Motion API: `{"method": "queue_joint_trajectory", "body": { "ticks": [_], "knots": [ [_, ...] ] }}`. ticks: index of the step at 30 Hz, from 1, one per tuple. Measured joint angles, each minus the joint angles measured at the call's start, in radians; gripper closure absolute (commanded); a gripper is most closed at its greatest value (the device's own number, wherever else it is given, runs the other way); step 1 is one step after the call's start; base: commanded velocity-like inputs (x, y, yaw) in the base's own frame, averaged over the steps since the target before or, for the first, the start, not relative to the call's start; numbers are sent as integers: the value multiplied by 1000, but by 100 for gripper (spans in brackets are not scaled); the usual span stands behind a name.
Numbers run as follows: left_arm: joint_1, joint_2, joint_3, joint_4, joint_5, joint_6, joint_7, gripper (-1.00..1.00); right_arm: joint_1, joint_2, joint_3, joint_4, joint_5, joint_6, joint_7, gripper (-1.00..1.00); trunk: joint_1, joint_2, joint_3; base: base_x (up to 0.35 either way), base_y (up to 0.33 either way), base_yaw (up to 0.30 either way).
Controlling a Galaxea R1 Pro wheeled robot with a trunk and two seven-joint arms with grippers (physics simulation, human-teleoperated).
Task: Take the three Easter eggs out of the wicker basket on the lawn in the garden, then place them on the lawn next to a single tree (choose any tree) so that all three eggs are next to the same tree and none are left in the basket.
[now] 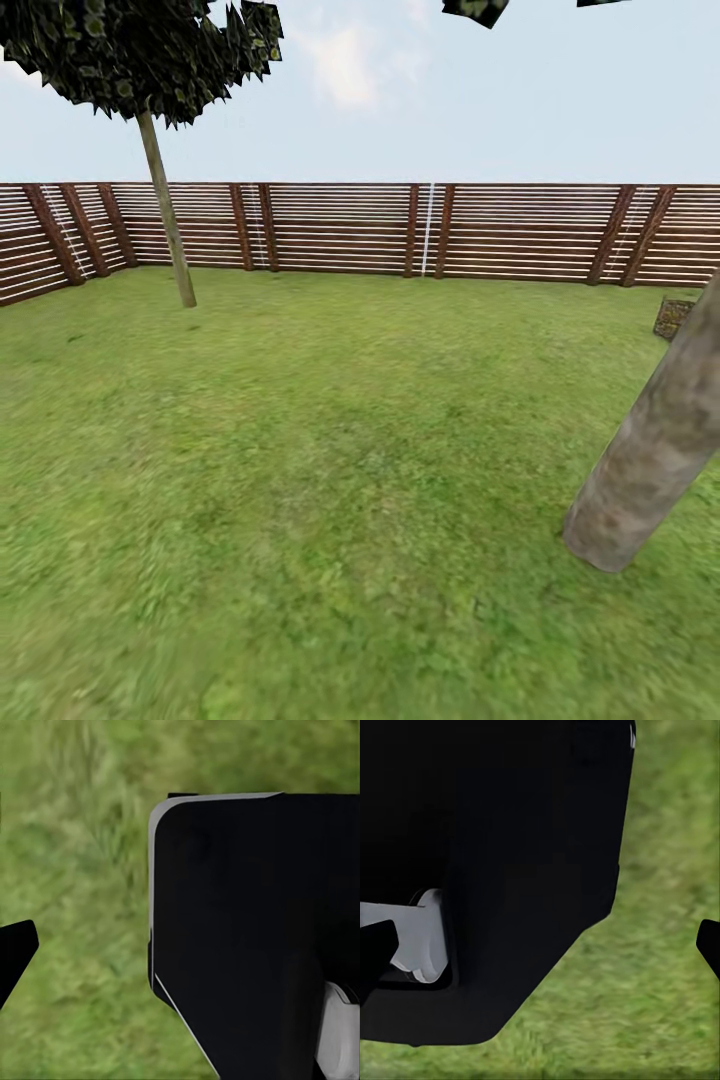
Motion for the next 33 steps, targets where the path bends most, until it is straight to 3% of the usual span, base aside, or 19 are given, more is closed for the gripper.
{"method": "queue_joint_trajectory", "body": {
  "ticks": [27, 33],
  "knots": [
    [1, 4, -2, 0, 0, -34, -3, -100, 0, -1, 0, 1, 0, 1, 0, -100, -104, 190, 85, 0, 0, 0],
    [1, 4, -1, 0, 0, -35, -3, -100, 0, -1, 1, 1, 0, 1, 0, -100, -104, 190, 85, 0, 0, 0]
  ]
}}
